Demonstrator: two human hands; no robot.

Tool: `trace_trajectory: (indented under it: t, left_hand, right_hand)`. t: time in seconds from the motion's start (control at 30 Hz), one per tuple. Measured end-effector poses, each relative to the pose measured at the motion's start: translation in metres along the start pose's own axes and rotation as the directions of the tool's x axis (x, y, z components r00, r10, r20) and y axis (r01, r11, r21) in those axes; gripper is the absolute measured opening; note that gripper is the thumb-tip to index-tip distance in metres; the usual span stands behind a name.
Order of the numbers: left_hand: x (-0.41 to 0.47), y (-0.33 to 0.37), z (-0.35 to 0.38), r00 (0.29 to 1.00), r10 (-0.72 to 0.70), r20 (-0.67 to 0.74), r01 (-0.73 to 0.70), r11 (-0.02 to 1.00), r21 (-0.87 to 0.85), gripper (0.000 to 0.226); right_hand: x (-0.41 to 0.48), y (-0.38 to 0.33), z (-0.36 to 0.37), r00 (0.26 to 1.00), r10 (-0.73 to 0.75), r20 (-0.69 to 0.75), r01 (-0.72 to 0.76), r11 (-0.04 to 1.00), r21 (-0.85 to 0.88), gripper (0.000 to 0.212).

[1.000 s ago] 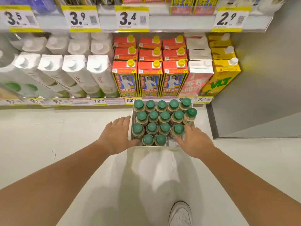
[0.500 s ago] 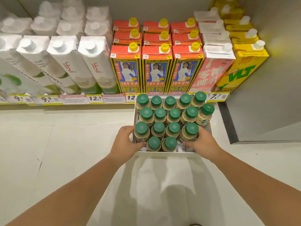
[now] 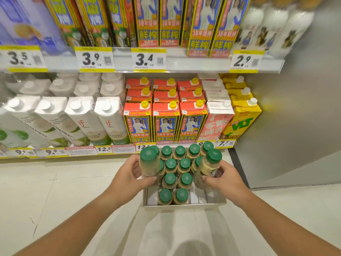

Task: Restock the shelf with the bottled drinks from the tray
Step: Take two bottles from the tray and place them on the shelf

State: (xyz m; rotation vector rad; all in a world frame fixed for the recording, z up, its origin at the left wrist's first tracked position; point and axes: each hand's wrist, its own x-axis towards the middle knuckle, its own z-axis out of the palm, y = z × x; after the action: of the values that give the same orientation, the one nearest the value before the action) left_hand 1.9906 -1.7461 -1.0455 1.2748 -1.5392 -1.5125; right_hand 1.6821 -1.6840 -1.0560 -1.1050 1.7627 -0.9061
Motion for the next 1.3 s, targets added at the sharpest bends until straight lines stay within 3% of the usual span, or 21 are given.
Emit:
trace_trajectory:
  t: [0.23, 0.43, 0.73, 0.87, 1.0, 1.3]
  left_hand:
    - [0.021, 0.125, -0.028, 0.986, 0.143, 0.084, -0.142, 0.99, -0.019, 0.053]
    - [0.03, 0.246, -0.04, 0.933, 0.347, 0.094, -0.348, 0.937, -0.005, 0.047]
    - [0.022, 0.433, -0.042, 0.78, 0.616, 0.11, -0.623, 0.781, 0.044, 0.049]
    - [0.036, 0.524, -0.026, 0.715, 0.692, 0.1, -0.699, 0.714, 0.052, 0.04]
    - [0.069, 0.588, -0.004, 0.712, 0.703, 0.005, -0.696, 0.703, 0.146, 0.027]
    - [0.165, 0.653, 0.045, 0.754, 0.594, -0.281, -0.507, 0.798, 0.326, 0.027]
  right_hand:
    - [-0.005, -0.117, -0.026, 0.985, -0.163, -0.055, 0.165, 0.986, 0.033, 0.05]
    - [-0.017, -0.229, -0.057, 0.946, -0.293, -0.141, 0.297, 0.955, 0.007, 0.039]
    - [-0.033, -0.39, -0.131, 0.764, -0.587, -0.268, 0.603, 0.797, -0.027, 0.037]
    - [-0.026, -0.462, -0.186, 0.695, -0.648, -0.313, 0.681, 0.732, -0.002, 0.032]
    - [0.003, -0.515, -0.239, 0.67, -0.652, -0.355, 0.705, 0.709, 0.029, 0.019]
    - [0.096, -0.569, -0.309, 0.721, -0.542, -0.432, 0.61, 0.792, 0.023, 0.018]
